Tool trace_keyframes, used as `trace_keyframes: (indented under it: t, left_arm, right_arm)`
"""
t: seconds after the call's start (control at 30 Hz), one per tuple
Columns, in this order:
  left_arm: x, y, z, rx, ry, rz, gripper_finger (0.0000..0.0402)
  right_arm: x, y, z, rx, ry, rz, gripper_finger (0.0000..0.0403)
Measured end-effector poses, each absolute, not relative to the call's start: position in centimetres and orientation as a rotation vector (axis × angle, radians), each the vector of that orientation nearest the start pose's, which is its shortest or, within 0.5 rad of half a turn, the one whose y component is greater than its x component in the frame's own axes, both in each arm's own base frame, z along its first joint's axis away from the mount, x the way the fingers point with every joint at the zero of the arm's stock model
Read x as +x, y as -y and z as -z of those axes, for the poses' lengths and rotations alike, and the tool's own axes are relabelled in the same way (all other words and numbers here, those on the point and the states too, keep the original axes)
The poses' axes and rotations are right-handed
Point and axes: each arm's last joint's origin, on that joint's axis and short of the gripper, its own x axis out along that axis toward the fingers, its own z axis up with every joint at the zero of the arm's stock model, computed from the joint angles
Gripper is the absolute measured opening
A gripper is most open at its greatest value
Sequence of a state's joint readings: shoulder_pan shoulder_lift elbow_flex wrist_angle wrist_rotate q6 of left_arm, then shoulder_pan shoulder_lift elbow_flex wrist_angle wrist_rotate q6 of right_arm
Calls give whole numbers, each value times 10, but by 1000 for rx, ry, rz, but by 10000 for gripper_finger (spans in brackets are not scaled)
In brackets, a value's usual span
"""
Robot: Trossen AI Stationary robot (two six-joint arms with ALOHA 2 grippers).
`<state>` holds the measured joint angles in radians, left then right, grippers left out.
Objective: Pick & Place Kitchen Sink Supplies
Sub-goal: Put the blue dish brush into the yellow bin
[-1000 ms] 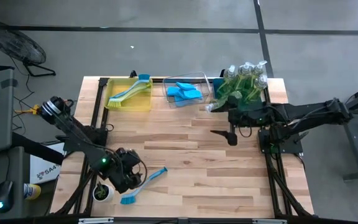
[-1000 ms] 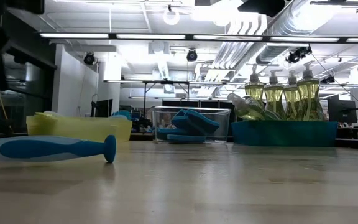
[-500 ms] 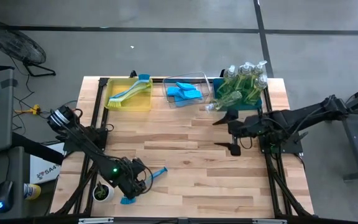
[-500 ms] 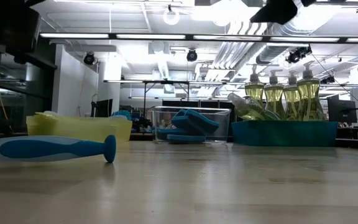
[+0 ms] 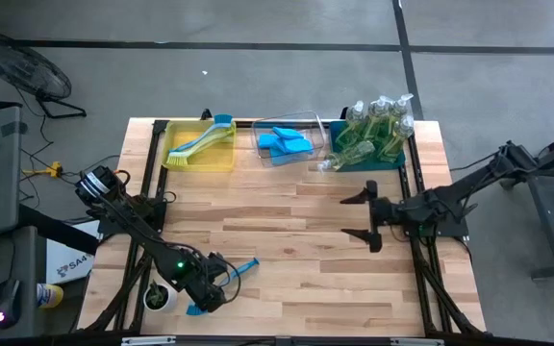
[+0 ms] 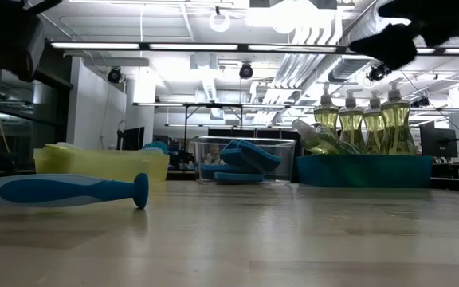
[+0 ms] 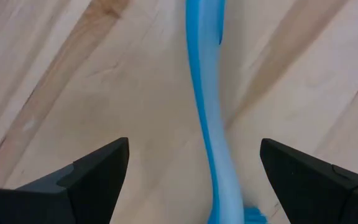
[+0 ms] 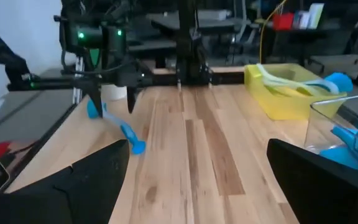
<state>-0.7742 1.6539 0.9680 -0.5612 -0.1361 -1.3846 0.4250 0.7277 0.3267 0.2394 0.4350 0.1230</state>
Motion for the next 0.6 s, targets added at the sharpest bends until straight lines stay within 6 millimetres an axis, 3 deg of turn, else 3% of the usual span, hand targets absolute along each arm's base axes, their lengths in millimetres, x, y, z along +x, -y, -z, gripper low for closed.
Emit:
trace_keyframes:
  t: [0.37, 0.6]
  left_arm:
    - [215, 219, -167, -693, -1248, -228, 354]
    - [215, 223, -163, -708, -1239, -233, 292]
  right_arm:
    - [124, -51, -187, 87, 101, 62, 376]
    - [116, -46, -185, 54, 157, 94, 376]
